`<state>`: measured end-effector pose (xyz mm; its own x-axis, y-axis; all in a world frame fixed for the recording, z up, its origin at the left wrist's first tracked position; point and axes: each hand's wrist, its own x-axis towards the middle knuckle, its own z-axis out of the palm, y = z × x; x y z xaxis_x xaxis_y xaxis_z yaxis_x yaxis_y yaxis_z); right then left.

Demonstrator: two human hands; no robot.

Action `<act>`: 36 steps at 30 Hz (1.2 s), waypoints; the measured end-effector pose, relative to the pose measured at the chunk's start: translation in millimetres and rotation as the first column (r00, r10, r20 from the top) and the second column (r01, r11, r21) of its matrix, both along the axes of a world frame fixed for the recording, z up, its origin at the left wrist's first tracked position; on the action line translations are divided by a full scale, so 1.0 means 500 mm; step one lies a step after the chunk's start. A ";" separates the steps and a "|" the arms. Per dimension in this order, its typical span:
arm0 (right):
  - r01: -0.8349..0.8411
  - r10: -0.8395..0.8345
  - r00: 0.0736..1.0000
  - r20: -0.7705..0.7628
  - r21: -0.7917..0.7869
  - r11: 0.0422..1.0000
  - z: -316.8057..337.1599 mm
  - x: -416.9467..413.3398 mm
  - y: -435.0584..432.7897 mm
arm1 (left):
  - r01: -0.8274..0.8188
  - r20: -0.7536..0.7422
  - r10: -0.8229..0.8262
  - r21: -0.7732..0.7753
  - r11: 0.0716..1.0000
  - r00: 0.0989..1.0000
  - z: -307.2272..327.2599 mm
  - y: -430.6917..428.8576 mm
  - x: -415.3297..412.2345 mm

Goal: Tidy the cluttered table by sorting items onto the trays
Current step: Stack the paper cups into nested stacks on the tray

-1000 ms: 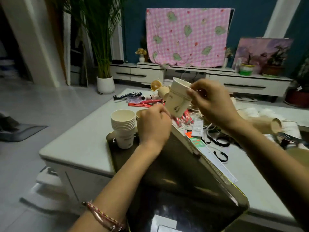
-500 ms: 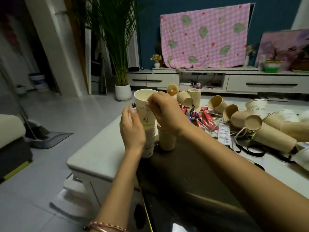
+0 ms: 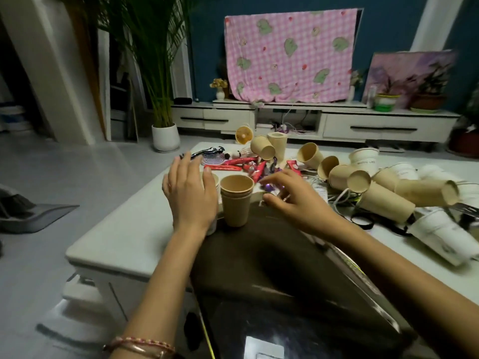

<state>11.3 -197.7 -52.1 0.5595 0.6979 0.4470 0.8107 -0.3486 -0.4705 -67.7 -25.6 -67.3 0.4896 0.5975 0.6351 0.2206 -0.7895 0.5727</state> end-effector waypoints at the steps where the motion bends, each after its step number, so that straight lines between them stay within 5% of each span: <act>1: 0.052 -0.052 0.999 0.005 -0.005 0.999 -0.005 0.010 -0.040 | 0.043 0.013 -0.044 0.051 0.998 0.999 0.013 -0.016 0.001; 5: 0.477 -0.477 0.876 0.071 0.016 0.879 -0.028 0.075 -0.259 | 0.369 -0.033 -0.367 0.114 0.923 0.929 0.042 -0.141 0.040; 8: 0.693 -0.675 0.721 0.155 -0.185 0.697 -0.047 0.115 -0.379 | 0.478 -0.099 -0.469 0.101 0.872 0.877 0.038 -0.207 0.061; 14: 0.736 -0.676 0.673 0.301 -0.368 0.569 -0.079 0.144 -0.433 | 0.509 -0.164 -0.501 0.009 0.861 0.850 0.023 -0.230 0.080; 22: 0.748 -0.664 0.656 0.359 -0.422 0.512 -0.089 0.136 -0.442 | 0.337 0.103 -0.326 -0.117 0.934 0.940 0.049 -0.136 0.055; 26: 0.598 -0.565 0.788 0.245 -0.084 0.797 -0.038 0.080 -0.379 | 0.191 0.175 -0.167 -0.130 0.973 0.970 0.055 -0.082 0.028; 29: 0.345 -0.337 0.938 -0.074 0.160 0.925 0.026 0.024 -0.248 | 0.134 0.171 -0.103 -0.184 0.974 0.980 0.051 -0.039 0.014; 32: 0.157 -0.050 0.953 -0.299 0.344 0.926 0.055 -0.020 -0.094 | 0.117 0.199 -0.060 -0.284 0.952 0.978 0.046 -0.011 0.007; 36: 0.044 0.083 0.972 -0.218 0.520 0.853 0.070 -0.043 0.104 | 0.134 0.276 -0.023 -0.392 0.910 0.961 0.044 0.017 0.001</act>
<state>-10.1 -145.7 -17.0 0.6772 0.4118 0.6098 0.6651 0.0119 -0.7467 -67.4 -17.3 -45.1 0.3968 0.7952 0.4584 -0.0327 -0.4869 0.8729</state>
